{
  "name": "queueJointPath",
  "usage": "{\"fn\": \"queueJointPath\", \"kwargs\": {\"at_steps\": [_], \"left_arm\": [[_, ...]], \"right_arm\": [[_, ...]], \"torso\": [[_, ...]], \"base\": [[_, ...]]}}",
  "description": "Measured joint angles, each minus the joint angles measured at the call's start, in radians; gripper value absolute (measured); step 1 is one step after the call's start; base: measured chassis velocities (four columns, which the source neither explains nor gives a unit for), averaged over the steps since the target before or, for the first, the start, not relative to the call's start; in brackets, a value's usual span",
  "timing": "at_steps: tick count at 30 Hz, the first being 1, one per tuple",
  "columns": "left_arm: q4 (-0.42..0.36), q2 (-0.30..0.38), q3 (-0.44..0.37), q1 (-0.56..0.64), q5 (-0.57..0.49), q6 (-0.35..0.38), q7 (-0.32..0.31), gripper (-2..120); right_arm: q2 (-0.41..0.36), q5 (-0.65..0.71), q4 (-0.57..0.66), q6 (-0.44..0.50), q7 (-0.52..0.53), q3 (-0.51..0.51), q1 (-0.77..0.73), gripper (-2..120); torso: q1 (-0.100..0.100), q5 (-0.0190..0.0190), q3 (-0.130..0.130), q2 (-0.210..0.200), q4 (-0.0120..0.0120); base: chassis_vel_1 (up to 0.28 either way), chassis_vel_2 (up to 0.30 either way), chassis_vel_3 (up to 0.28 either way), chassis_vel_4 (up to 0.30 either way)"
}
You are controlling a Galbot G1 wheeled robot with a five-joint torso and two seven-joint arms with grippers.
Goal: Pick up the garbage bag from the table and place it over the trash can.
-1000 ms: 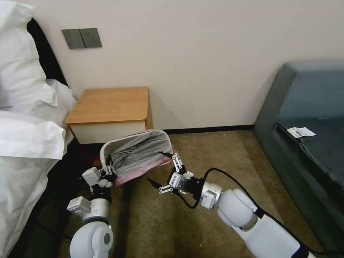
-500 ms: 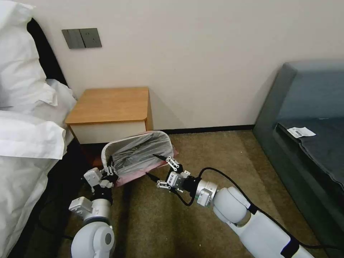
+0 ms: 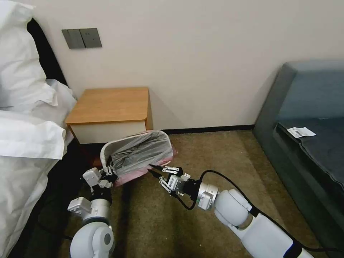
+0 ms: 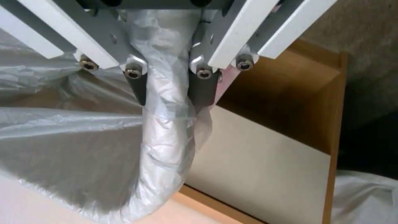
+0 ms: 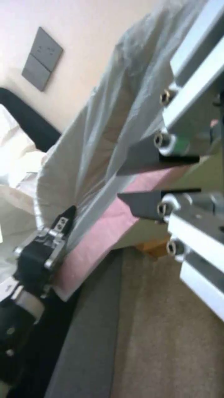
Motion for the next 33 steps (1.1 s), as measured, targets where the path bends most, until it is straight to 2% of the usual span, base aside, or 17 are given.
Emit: {"fn": "queueJointPath", "kwargs": {"at_steps": [2, 4, 5, 7, 8, 11, 12, 14, 15, 16, 20, 23, 25, 27, 29, 30, 33], "left_arm": [[0.000, 0.000, 0.000, -0.001, 0.000, 0.000, 0.000, 7], [-0.001, 0.000, 0.002, -0.001, 0.000, 0.000, 0.000, 7], [-0.001, 0.000, 0.002, -0.001, 0.000, 0.000, 0.000, 7], [-0.001, 0.000, 0.004, 0.000, 0.000, 0.000, 0.000, 7], [-0.001, 0.000, 0.004, 0.000, 0.000, 0.000, 0.000, 7], [-0.004, 0.000, 0.003, 0.000, 0.000, 0.000, -0.001, 7], [-0.004, 0.000, 0.003, 0.000, 0.000, 0.000, -0.001, 7], [-0.007, 0.000, 0.003, 0.000, 0.000, 0.001, -0.001, 7], [-0.007, 0.000, 0.003, 0.000, 0.000, 0.001, -0.001, 7], [-0.008, 0.000, 0.003, 0.000, 0.000, 0.001, -0.002, 7], [-0.012, 0.000, 0.007, 0.005, 0.001, 0.001, -0.002, 7], [-0.012, 0.000, 0.007, 0.008, 0.002, 0.001, -0.002, 7], [-0.011, 0.000, 0.007, 0.009, 0.002, 0.000, -0.002, 7], [-0.005, 0.000, 0.006, 0.009, 0.002, -0.001, -0.002, 7], [-0.003, 0.000, 0.006, 0.008, 0.002, -0.001, -0.002, 7], [-0.003, 0.000, 0.006, 0.006, 0.003, -0.001, -0.002, 7], [-0.002, 0.000, 0.008, 0.005, 0.003, -0.001, -0.002, 7]], "right_arm": [[-0.004, -0.001, 0.006, -0.002, -0.002, 0.000, 0.000, 17], [-0.010, -0.006, 0.011, -0.006, -0.008, 0.000, 0.002, 27], [-0.010, -0.006, 0.011, -0.006, -0.008, 0.000, 0.002, 27], [-0.019, -0.013, 0.011, -0.010, -0.016, -0.004, 0.008, 37], [-0.019, -0.013, 0.011, -0.010, -0.016, -0.004, 0.008, 37], [-0.033, -0.030, 0.015, -0.021, -0.044, -0.015, 0.019, 54], [-0.033, -0.030, 0.015, -0.021, -0.044, -0.015, 0.019, 54], [-0.037, -0.047, 0.006, -0.024, -0.056, -0.024, 0.034, 64], [-0.037, -0.047, 0.006, -0.024, -0.056, -0.024, 0.034, 64], [-0.036, -0.054, -0.003, -0.024, -0.057, -0.028, 0.040, 70], [-0.031, -0.062, -0.018, -0.023, -0.056, -0.033, 0.051, 84], [-0.029, -0.062, -0.023, -0.022, -0.056, -0.036, 0.054, 91], [-0.027, -0.062, -0.023, -0.021, -0.055, -0.036, 0.054, 89], [-0.023, -0.062, -0.023, -0.021, -0.053, -0.036, 0.054, 76], [-0.021, -0.061, -0.023, -0.021, -0.051, -0.036, 0.054, 73], [-0.020, -0.059, -0.023, -0.021, -0.049, -0.036, 0.053, 66], [-0.020, -0.058, -0.024, -0.021, -0.048, -0.036, 0.053, 61]], "torso": [[0.000, 0.0000, 0.000, 0.000, 0.0000], [0.000, 0.0000, 0.000, 0.000, 0.0000], [0.000, 0.0000, 0.000, 0.000, 0.0000], [0.000, 0.0000, 0.000, 0.000, 0.0000], [0.000, 0.0000, 0.000, 0.000, 0.0000], [0.000, 0.0000, 0.000, 0.000, 0.0000], [0.000, 0.0000, 0.000, 0.000, 0.0000], [0.000, -0.0001, 0.000, 0.000, 0.0000], [0.000, -0.0001, 0.000, 0.000, 0.0000], [0.000, 0.0000, 0.000, 0.000, 0.0000], [0.000, 0.0000, 0.000, 0.000, 0.0000], [0.000, 0.0000, 0.000, 0.000, 0.0000], [0.000, 0.0000, 0.000, 0.000, 0.0000], [0.000, 0.0000, 0.000, 0.000, 0.0000], [0.000, 0.0000, 0.000, 0.000, 0.0000], [0.000, 0.0000, 0.000, 0.000, 0.0000], [0.000, 0.0000, 0.000, 0.000, 0.0000]], "base": [[0.000, 0.000, 0.000, 0.000], [0.000, 0.000, 0.000, 0.000], [0.000, 0.000, 0.000, 0.000], [0.000, 0.000, 0.000, 0.000], [0.000, 0.000, 0.000, 0.000], [0.000, 0.000, 0.000, 0.000], [0.000, 0.000, 0.000, 0.000], [0.000, 0.000, 0.000, 0.000], [0.000, 0.000, 0.000, 0.000], [0.000, 0.000, 0.000, 0.000], [0.000, 0.000, 0.000, 0.000], [0.000, 0.000, 0.000, 0.000], [0.000, 0.000, 0.000, 0.000], [0.000, 0.000, 0.000, 0.000], [0.000, 0.000, 0.000, 0.000], [0.000, 0.000, 0.000, 0.000], [0.000, 0.000, 0.000, 0.000]]}}
